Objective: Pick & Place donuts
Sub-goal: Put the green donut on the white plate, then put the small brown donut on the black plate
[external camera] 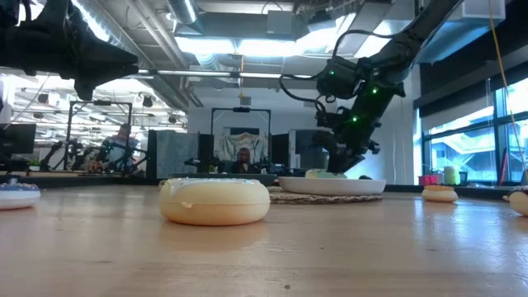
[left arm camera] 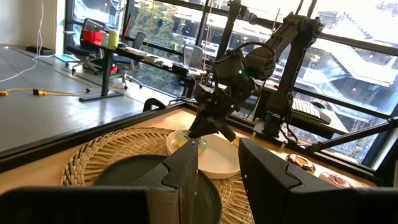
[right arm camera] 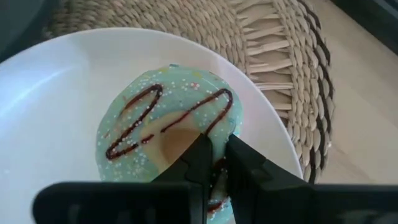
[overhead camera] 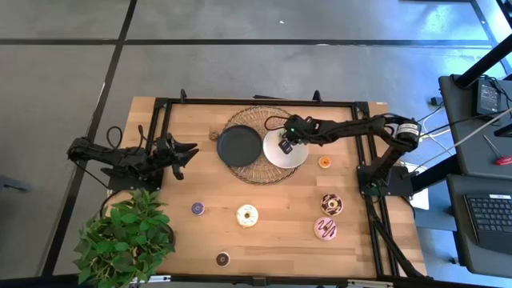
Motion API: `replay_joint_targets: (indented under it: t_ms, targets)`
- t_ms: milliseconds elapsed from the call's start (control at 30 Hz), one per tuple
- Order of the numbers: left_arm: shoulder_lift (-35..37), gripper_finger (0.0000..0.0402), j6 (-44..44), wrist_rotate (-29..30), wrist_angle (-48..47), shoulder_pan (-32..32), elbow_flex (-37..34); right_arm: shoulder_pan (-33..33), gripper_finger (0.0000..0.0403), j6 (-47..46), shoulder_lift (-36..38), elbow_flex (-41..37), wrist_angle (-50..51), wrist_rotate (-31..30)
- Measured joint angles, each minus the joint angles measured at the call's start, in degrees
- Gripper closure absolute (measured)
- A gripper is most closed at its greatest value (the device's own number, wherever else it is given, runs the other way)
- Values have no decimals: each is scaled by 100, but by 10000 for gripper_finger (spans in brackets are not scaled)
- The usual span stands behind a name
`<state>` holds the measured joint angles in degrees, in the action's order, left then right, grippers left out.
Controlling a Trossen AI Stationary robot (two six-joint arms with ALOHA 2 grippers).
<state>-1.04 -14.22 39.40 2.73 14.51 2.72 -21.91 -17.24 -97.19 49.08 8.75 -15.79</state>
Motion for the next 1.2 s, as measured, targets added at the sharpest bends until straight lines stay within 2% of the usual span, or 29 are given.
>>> replay_joint_targets:
  t_ms: [167,533,767,900,1067,1200]
  targets:
    - [0,290,0,0,0,0,0,0,353,261,4,0,-7,-2]
    - [0,290,0,0,0,2,0,0,258,240,223,43,94,-18]
    - [0,290,0,-2,0,1,0,0,235,239,615,362,753,-18]
    - [0,290,-53,-7,23,0,0,4,233,246,1055,466,1341,-15]
    - [-29,291,-218,-267,52,0,0,370,233,104,1981,389,2118,-20]
    - [-297,297,-159,240,75,-2,2,792,233,-160,2735,25,2321,1]
